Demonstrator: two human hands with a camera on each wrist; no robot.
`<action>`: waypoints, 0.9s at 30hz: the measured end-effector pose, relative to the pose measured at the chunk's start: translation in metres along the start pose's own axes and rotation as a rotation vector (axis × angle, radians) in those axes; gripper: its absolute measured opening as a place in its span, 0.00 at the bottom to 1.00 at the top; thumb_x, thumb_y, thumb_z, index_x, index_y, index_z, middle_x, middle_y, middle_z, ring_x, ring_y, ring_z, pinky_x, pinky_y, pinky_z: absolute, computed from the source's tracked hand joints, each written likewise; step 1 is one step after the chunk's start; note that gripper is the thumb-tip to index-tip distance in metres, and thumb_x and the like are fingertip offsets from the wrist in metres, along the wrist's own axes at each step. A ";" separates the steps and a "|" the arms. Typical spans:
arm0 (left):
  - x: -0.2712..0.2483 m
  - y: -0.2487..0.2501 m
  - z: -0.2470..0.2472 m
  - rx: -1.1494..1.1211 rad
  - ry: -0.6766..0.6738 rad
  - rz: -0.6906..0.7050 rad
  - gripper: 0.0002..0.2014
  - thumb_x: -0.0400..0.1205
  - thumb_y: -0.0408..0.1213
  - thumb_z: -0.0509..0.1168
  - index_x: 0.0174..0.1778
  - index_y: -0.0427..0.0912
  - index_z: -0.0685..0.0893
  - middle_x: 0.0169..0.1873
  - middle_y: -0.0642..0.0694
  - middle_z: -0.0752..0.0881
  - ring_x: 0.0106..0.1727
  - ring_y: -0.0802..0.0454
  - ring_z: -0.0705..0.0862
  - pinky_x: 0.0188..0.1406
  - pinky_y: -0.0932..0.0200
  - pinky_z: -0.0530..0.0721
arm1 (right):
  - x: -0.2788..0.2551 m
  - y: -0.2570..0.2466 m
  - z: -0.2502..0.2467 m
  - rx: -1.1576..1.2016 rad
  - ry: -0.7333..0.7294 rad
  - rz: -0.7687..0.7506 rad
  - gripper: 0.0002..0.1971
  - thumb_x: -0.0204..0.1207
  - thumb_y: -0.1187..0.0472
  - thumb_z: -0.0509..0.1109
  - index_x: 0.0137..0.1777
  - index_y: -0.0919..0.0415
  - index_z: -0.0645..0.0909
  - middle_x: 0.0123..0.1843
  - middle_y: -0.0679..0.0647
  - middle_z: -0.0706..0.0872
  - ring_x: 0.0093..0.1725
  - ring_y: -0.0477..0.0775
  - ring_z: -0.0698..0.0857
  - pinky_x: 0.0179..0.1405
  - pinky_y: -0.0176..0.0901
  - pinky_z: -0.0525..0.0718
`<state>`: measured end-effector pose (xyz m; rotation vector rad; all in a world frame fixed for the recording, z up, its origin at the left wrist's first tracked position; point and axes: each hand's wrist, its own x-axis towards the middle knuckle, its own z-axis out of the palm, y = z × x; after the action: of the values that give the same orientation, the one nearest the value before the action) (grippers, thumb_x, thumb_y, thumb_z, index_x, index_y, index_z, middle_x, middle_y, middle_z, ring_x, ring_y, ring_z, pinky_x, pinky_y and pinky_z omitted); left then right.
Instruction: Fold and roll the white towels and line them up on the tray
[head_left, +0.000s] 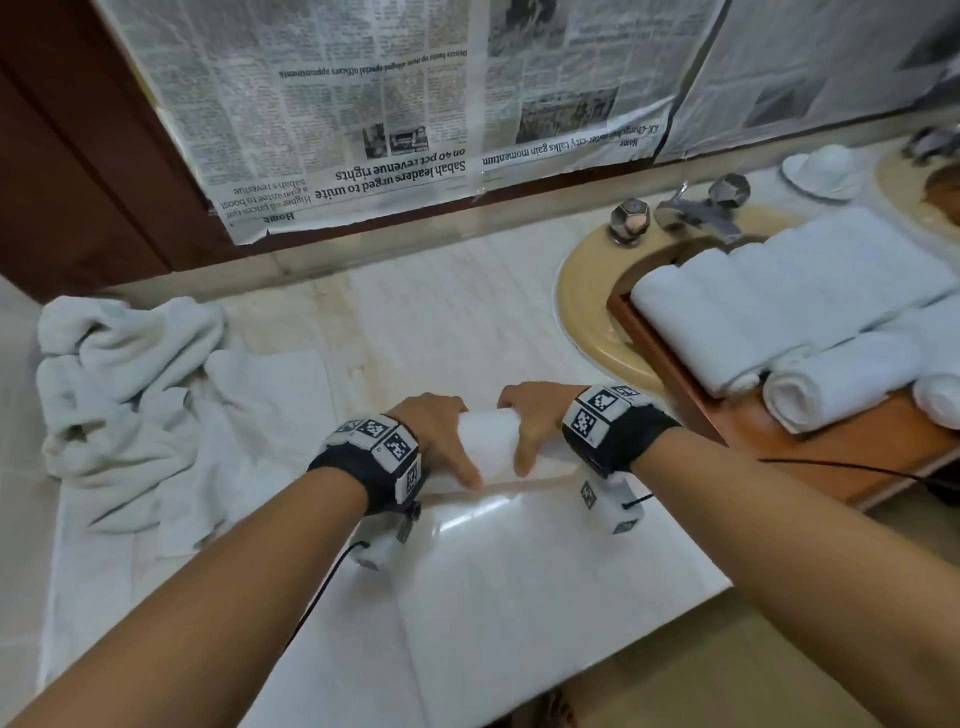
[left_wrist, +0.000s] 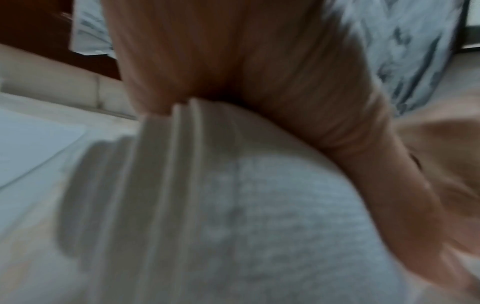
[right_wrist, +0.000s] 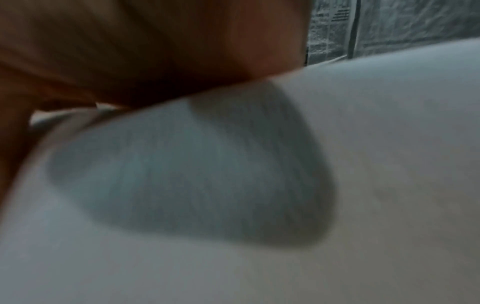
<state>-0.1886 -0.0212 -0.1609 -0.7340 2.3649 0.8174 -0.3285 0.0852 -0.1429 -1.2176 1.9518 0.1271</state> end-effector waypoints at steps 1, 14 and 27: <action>-0.005 0.004 0.005 0.069 0.025 0.018 0.40 0.52 0.57 0.83 0.60 0.51 0.78 0.51 0.54 0.85 0.49 0.53 0.84 0.51 0.55 0.86 | -0.006 0.000 0.005 0.009 -0.005 0.023 0.47 0.45 0.48 0.85 0.67 0.54 0.71 0.57 0.50 0.82 0.54 0.56 0.83 0.57 0.55 0.85; -0.033 0.043 0.073 0.268 0.588 0.393 0.45 0.61 0.55 0.75 0.76 0.55 0.69 0.72 0.48 0.68 0.74 0.45 0.65 0.67 0.46 0.66 | -0.095 0.035 0.096 0.318 0.301 0.367 0.28 0.53 0.45 0.83 0.49 0.57 0.78 0.46 0.51 0.83 0.42 0.52 0.82 0.32 0.38 0.77; 0.025 0.151 0.112 -0.214 0.506 0.402 0.36 0.81 0.52 0.66 0.83 0.47 0.60 0.84 0.47 0.55 0.83 0.48 0.56 0.80 0.49 0.59 | -0.206 0.176 0.065 1.548 1.016 0.346 0.41 0.59 0.60 0.86 0.68 0.55 0.66 0.62 0.55 0.79 0.55 0.59 0.85 0.50 0.60 0.87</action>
<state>-0.2689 0.1473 -0.1936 -0.6074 2.9725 1.1780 -0.3874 0.3548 -0.1020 0.2198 2.0466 -1.7606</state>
